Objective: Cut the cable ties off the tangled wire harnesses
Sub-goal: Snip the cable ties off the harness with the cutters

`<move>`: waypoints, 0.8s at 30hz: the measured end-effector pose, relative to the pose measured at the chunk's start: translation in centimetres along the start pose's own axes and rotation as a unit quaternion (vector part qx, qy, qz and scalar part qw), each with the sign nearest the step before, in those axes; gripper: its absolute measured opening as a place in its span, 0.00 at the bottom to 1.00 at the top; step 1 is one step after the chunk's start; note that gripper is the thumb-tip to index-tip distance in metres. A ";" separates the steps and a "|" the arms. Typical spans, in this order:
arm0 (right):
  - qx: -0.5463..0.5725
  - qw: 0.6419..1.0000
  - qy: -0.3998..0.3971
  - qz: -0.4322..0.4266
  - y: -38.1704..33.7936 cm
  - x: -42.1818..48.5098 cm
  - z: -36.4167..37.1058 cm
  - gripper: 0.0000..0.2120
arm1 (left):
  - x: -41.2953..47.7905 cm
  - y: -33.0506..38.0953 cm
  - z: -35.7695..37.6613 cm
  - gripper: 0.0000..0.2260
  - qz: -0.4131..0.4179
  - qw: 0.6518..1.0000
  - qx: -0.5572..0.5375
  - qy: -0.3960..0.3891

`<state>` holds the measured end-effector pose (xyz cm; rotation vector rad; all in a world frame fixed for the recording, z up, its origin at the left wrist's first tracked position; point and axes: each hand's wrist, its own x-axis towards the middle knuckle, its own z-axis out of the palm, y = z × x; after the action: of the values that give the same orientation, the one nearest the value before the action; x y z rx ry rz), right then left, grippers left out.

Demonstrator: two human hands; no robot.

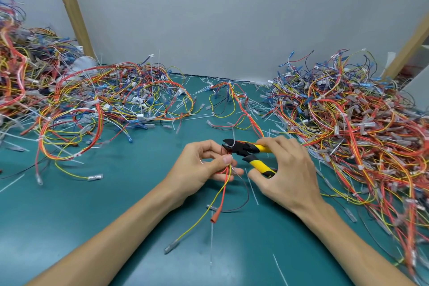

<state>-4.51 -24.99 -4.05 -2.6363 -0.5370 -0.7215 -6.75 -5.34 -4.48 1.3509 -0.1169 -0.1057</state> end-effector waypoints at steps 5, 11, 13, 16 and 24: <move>-0.033 0.999 -0.007 0.003 -0.1 -0.1 -0.1 0.14 | -0.1 0.1 -0.1 0.03 0.006 1.000 0.001 0.001; -0.029 0.999 -0.014 0.026 -0.4 0.0 -0.3 0.11 | -0.2 0.2 -0.2 0.04 0.002 1.000 -0.003 -0.003; -0.026 0.999 -0.017 0.029 -0.4 0.0 -0.3 0.10 | -0.2 0.2 -0.3 0.05 0.000 1.000 -0.004 -0.004; -0.020 0.999 -0.028 0.031 -0.5 0.1 -0.4 0.09 | -0.2 0.2 -0.3 0.05 -0.003 1.000 -0.005 -0.007; 0.009 0.996 -0.069 0.056 -0.3 0.4 -0.7 0.13 | -0.3 0.5 -0.3 0.04 -0.001 1.000 0.008 -0.019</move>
<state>-4.57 -24.95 -3.16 -2.6873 -0.4273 -0.5015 -7.03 -4.88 -4.03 1.3645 -0.1487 -0.1333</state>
